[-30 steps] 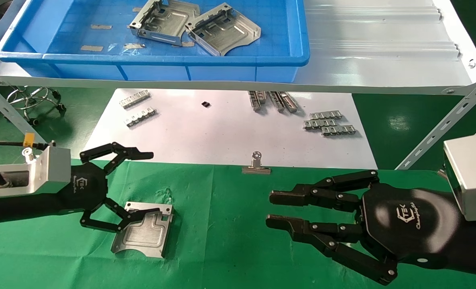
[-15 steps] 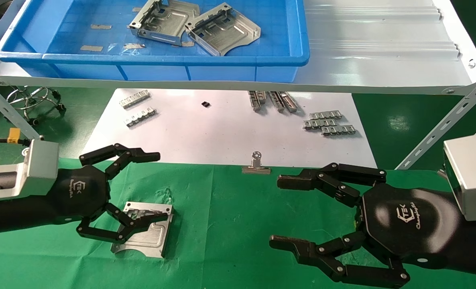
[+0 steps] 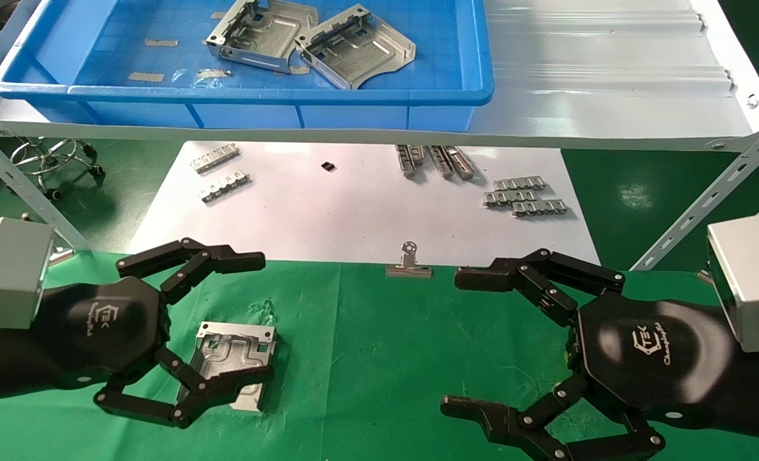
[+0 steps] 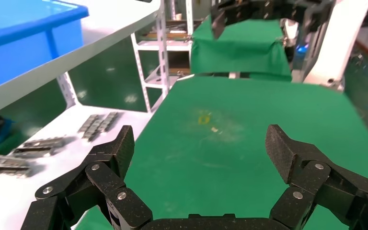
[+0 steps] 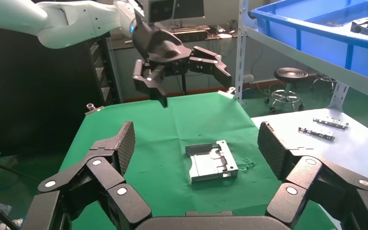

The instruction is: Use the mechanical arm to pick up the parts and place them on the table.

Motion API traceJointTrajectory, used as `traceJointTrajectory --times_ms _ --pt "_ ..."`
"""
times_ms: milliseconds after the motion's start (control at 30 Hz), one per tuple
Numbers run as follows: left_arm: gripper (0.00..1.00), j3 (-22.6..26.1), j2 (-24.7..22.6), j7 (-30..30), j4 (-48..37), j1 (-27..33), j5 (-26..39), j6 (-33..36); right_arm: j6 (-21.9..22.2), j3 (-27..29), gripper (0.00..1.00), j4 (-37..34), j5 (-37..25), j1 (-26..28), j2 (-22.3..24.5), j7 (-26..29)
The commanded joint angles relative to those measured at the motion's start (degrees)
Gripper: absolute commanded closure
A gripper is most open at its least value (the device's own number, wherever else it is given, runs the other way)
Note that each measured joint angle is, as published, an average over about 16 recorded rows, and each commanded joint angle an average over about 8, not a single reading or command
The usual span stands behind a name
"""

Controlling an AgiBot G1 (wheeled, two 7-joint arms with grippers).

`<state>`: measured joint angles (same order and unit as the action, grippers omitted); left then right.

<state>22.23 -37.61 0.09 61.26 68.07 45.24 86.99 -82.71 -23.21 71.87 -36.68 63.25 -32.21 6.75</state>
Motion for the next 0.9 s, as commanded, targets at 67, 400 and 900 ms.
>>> traceJointTrajectory --times_ms 67,400,900 --pt "0.0 -1.62 0.68 -2.82 3.21 -1.7 -0.88 -0.34 0.0 0.0 0.0 0.0 0.0 0.0 0.0 0.0" --pt "0.0 -6.34 2.64 -10.86 12.63 -6.65 -3.48 -1.29 0.01 0.0 0.0 -0.01 0.0 0.0 0.0 0.0" --pt "0.0 -6.72 2.83 -11.27 13.27 -7.07 -3.75 -1.43 0.02 0.01 0.0 -0.02 0.0 -0.01 0.01 0.0"
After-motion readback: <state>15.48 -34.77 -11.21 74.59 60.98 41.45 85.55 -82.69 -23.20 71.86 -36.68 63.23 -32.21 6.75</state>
